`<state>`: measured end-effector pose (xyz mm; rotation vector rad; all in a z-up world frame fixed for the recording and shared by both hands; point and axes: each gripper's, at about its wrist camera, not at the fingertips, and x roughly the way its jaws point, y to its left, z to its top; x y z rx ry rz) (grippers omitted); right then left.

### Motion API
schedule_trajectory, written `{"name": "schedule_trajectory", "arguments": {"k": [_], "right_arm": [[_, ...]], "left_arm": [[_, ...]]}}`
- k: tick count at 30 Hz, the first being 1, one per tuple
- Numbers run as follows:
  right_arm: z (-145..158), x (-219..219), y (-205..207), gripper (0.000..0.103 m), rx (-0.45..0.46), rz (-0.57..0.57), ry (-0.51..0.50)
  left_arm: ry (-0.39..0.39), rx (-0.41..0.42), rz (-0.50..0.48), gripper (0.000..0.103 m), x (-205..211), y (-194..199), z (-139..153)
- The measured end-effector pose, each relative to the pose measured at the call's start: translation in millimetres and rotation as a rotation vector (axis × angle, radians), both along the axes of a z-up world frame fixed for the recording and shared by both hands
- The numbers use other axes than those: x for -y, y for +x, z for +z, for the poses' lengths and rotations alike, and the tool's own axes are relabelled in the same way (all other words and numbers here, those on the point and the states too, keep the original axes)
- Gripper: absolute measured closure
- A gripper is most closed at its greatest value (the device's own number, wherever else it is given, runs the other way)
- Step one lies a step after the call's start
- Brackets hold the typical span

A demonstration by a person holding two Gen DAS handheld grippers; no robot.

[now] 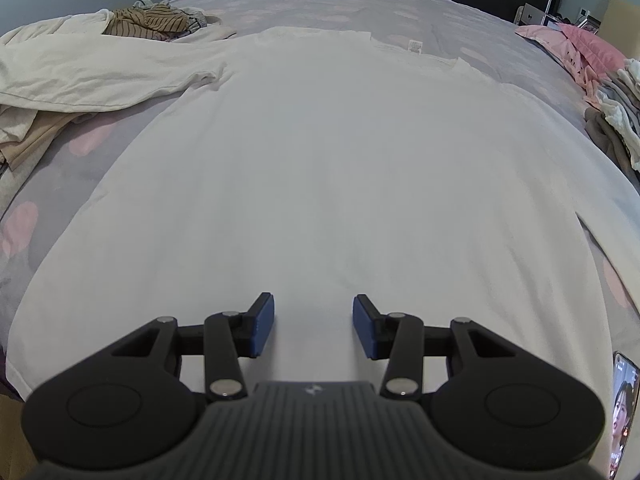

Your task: Fold clothes

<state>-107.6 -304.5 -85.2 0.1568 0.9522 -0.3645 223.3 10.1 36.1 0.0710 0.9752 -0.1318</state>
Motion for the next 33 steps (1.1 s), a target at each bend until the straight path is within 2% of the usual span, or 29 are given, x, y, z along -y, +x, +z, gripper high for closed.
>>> {"name": "schedule_trajectory", "arguments": {"k": [4,5,6,11,16,22,25,27,29,33], "right_arm": [[1.2,-3.0,0.3,0.056,0.009,0.017,-0.002],[1.8,-3.7,-0.3,0.056,0.012,0.021,-0.003],[2.3,-4.2,-0.6,0.056,0.014,0.023,-0.006],[2.5,-0.5,-0.3,0.056,0.0,0.01,-0.019],[13.1,16.2,2.6,0.056,-0.019,-0.023,0.002],[42.9,42.9,7.6,0.056,-0.084,0.001,0.059],[54.2,52.3,7.8,0.056,-0.102,0.014,0.03],[57.1,57.2,5.5,0.05,-0.103,0.02,-0.007],[53.2,64.9,-0.1,0.05,-0.092,-0.015,-0.006],[31.0,78.6,-11.2,0.05,-0.083,-0.098,0.134]], "left_arm": [[-0.031,-0.026,0.009,0.077,-2.0,3.1,-9.2],[-0.028,-0.017,0.005,0.09,-0.4,1.9,-8.6],[-0.024,-0.008,0.001,0.096,1.2,0.8,-8.1],[-0.037,0.1,-0.054,0.099,18.4,-15.3,15.4],[-0.117,0.223,-0.212,0.099,57.2,-38.6,51.0],[-0.193,0.307,-0.49,0.099,135.7,-71.0,76.7],[-0.192,0.299,-0.621,0.099,179.3,-93.5,68.6],[-0.182,0.281,-0.714,0.099,205.6,-112.3,55.4],[-0.16,0.258,-0.805,0.099,229.2,-133.5,36.3],[-0.124,0.17,-0.923,0.099,263.6,-172.8,-14.1]]}}
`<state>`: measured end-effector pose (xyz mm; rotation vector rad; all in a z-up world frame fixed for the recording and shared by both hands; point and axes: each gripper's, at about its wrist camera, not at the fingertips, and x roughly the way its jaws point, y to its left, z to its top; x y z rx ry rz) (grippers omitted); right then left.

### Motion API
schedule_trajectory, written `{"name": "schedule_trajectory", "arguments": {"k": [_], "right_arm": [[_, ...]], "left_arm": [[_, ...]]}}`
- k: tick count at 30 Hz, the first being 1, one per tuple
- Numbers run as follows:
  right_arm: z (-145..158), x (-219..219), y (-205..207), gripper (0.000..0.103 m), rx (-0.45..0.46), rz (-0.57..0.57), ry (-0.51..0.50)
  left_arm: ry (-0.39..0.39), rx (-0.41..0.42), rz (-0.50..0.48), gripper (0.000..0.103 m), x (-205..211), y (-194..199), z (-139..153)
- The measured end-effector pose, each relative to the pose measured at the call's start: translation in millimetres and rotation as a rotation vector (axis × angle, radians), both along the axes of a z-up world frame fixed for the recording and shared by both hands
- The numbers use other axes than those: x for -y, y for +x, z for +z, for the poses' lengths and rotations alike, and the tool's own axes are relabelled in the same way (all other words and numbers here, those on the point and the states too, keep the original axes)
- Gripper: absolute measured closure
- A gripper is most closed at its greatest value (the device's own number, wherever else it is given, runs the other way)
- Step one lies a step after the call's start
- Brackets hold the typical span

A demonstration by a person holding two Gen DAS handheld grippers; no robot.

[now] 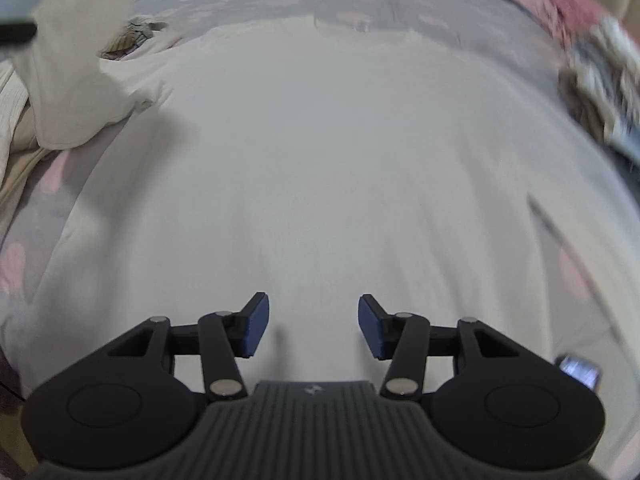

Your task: Fold clothes

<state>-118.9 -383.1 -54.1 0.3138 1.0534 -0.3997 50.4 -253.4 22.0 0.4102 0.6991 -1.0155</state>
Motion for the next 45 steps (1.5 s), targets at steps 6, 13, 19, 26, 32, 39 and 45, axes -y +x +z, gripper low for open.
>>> {"name": "schedule_trajectory", "arguments": {"k": [6,13,19,26,32,39,45], "right_arm": [[-23.1,1.7,-9.1,0.05,0.056,-0.053,0.126],[-25.6,15.1,-17.8,0.052,0.166,-0.137,0.3],[-18.9,17.0,-9.3,0.051,0.24,-0.177,0.396],[-29.0,10.8,18.7,0.051,0.222,-0.212,0.444],[-45.9,17.4,31.5,0.057,0.202,-0.295,0.488],[-52.9,14.7,41.6,0.059,0.235,-0.356,0.539],[-56.6,8.5,49.9,0.077,0.284,-0.33,0.487]], "left_arm": [[0.189,-0.012,-0.1,0.099,21.6,-59.0,-86.1],[0.267,0.052,-0.129,0.099,13.0,-85.4,-123.5],[0.196,-0.076,-0.121,0.087,4.8,-80.5,-117.6],[0.192,-0.029,-0.086,0.076,-14.7,-72.1,-100.9],[0.2,-0.067,0.034,0.076,-25.9,-41.3,-107.9],[0.193,-0.145,0.068,0.076,-30.8,-30.4,-124.9],[0.188,-0.151,0.091,0.076,-29.6,-25.1,-123.1]]}}
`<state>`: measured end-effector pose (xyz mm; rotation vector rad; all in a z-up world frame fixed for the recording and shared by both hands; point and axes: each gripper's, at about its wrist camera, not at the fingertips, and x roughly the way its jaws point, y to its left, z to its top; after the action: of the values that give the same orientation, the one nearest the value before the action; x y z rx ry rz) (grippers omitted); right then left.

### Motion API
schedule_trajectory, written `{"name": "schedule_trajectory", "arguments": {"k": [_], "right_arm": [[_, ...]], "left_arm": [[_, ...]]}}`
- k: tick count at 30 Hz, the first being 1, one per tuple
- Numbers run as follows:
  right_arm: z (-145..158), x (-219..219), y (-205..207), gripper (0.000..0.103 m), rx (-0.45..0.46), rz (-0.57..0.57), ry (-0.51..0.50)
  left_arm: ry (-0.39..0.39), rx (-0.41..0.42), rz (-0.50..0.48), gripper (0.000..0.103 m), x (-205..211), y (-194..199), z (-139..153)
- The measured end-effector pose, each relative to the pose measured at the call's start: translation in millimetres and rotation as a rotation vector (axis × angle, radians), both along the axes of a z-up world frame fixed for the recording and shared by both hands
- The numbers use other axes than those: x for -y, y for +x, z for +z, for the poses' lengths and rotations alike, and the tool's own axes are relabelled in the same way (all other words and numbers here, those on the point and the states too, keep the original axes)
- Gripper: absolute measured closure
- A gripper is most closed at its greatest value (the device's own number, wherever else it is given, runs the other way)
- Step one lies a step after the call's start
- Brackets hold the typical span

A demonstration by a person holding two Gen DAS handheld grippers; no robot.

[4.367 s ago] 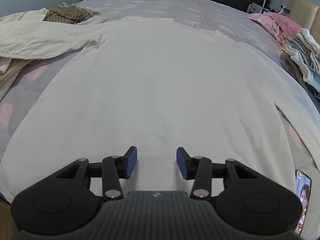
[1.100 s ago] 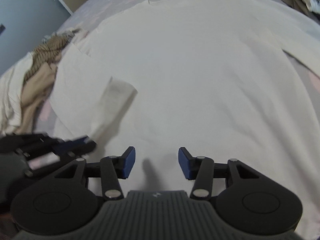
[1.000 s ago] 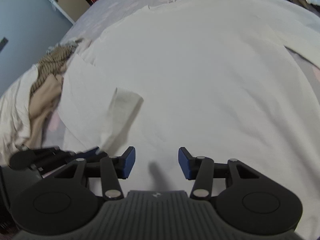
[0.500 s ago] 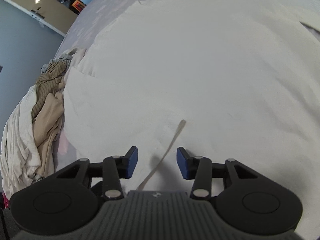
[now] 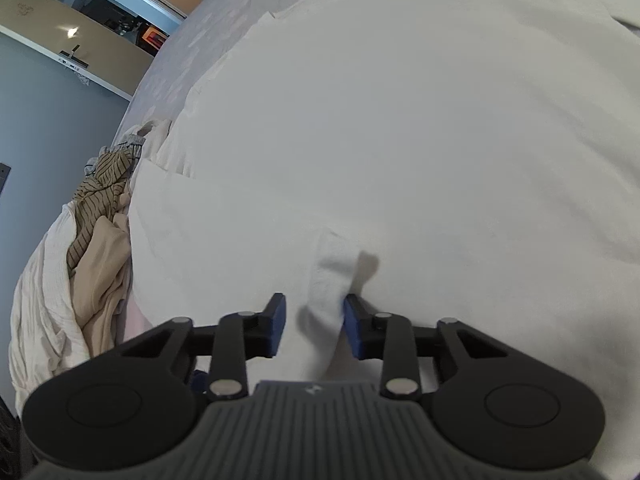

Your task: Fold clothes

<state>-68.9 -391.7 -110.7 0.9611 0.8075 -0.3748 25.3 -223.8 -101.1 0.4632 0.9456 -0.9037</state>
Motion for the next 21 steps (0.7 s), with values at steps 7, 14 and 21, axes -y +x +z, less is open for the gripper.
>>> {"name": "schedule_trajectory", "arguments": {"k": [7,14,21], "right_arm": [[22.5,3.6,11.8,0.094,0.06,0.007,-0.034],[101.4,11.5,37.1,0.097,0.146,0.096,-0.146],[169.2,58.4,64.0,0.097,0.188,0.088,-0.28]], "left_arm": [[-0.015,0.017,0.073,0.076,-7.8,19.7,11.5],[-0.014,0.088,0.142,0.076,-24.2,48.2,31.5],[-0.01,0.13,0.237,0.076,-32.9,97.6,45.7]]}}
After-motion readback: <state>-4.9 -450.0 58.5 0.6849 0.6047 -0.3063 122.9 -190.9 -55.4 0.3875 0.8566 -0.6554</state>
